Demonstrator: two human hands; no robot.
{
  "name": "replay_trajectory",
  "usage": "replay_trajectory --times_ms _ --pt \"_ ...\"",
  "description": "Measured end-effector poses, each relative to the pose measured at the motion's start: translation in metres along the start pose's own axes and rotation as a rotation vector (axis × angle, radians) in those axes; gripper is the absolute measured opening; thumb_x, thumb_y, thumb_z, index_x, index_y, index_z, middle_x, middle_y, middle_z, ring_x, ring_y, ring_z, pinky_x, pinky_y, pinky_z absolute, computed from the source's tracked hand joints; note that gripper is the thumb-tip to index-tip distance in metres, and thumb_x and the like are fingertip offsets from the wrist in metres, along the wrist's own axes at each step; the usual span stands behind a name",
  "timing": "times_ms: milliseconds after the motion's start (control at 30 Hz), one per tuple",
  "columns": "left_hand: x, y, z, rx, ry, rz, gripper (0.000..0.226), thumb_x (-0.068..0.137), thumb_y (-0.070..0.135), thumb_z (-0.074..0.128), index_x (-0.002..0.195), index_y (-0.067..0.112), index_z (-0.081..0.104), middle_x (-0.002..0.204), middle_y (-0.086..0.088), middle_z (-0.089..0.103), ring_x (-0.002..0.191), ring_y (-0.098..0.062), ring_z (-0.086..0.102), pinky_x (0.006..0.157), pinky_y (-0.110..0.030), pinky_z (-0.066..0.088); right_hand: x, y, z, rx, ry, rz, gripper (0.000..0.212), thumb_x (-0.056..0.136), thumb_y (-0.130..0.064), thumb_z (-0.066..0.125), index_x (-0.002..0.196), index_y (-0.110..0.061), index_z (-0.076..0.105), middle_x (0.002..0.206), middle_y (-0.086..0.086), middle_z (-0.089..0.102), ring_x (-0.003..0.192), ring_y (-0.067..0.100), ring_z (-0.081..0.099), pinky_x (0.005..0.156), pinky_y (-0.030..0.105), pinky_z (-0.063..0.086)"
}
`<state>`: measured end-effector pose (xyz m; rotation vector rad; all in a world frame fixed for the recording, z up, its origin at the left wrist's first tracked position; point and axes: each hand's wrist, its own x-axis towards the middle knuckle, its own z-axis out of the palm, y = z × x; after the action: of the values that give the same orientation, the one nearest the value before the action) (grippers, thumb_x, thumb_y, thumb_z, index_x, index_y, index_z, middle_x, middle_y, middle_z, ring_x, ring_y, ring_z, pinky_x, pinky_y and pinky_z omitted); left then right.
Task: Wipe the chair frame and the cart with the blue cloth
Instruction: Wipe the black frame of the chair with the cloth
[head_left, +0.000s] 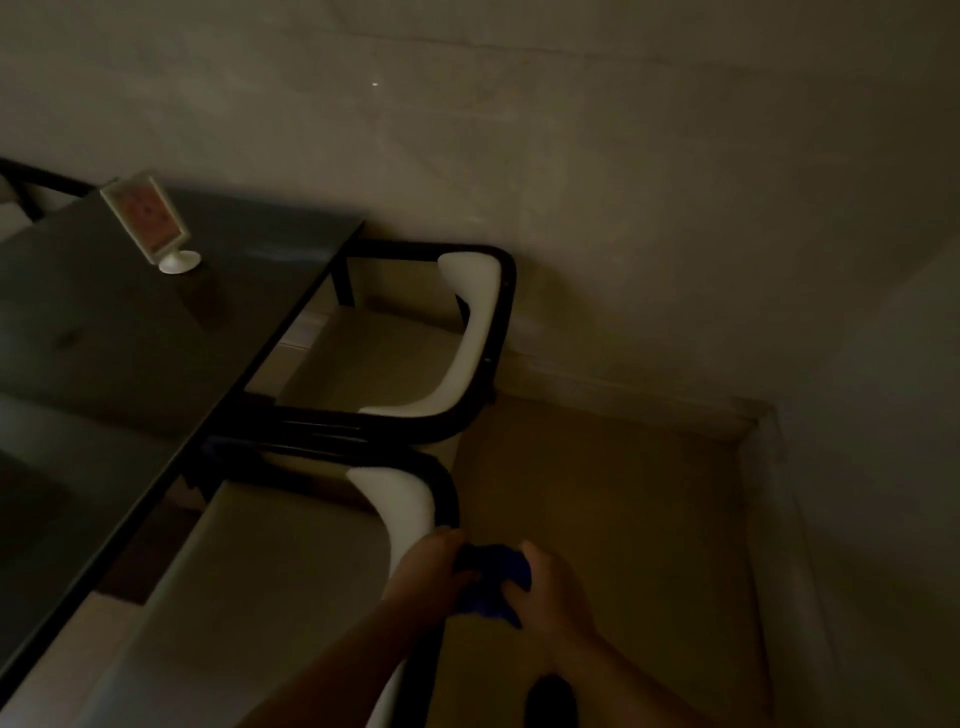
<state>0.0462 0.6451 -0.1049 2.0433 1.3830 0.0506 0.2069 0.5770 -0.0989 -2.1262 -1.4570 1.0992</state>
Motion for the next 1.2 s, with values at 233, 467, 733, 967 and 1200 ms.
replay_trajectory --times_ms 233,467,733,967,1200 --pt "0.077 0.054 -0.028 -0.045 0.088 -0.048 0.015 0.087 0.028 0.061 0.092 0.016 0.056 0.093 -0.003 0.057 0.085 -0.018 0.057 0.071 -0.032 0.044 0.079 0.002 -0.076 -0.032 -0.015 -0.062 0.033 0.089 -0.040 0.058 0.117 -0.023 0.054 0.105 -0.001 0.064 0.092 0.019 0.063 0.072 0.031 0.050" --pt "0.135 0.058 -0.054 -0.073 0.103 -0.108 0.010 0.083 0.025 0.064 0.085 0.020 0.056 0.084 0.000 0.059 0.074 -0.013 0.057 0.062 -0.029 0.044 0.140 -0.012 -0.104 0.015 -0.020 -0.100 0.018 0.088 -0.035 0.058 0.078 -0.028 0.044 0.074 -0.004 0.055 0.062 0.013 0.054 0.052 0.027 0.038" --pt "0.214 0.025 -0.077 -0.145 0.115 -0.150 0.017 0.082 0.022 0.066 0.093 0.022 0.053 0.090 0.004 0.057 0.085 -0.017 0.058 0.067 -0.030 0.045 0.223 -0.045 -0.104 0.058 -0.070 -0.008 0.022 0.087 -0.030 0.058 0.074 -0.031 0.040 0.074 -0.006 0.053 0.062 0.010 0.051 0.056 0.028 0.042" --pt "0.295 -0.022 -0.106 -0.070 0.039 -0.181 0.015 0.085 0.025 0.062 0.093 0.018 0.052 0.098 -0.002 0.053 0.085 -0.020 0.055 0.070 -0.031 0.043 0.305 -0.084 -0.082 0.003 -0.119 0.142 0.050 0.090 -0.034 0.061 0.132 -0.011 0.045 0.130 0.010 0.058 0.116 0.026 0.058 0.092 0.038 0.050" --pt "0.335 -0.065 -0.092 -0.052 -0.072 -0.081 0.018 0.088 0.030 0.058 0.094 0.020 0.044 0.102 0.000 0.047 0.081 -0.017 0.051 0.066 -0.031 0.041 0.346 -0.091 -0.049 -0.048 -0.136 0.223 0.065 0.093 -0.035 0.058 0.147 -0.015 0.028 0.150 0.006 0.040 0.135 0.023 0.042 0.110 0.039 0.039"
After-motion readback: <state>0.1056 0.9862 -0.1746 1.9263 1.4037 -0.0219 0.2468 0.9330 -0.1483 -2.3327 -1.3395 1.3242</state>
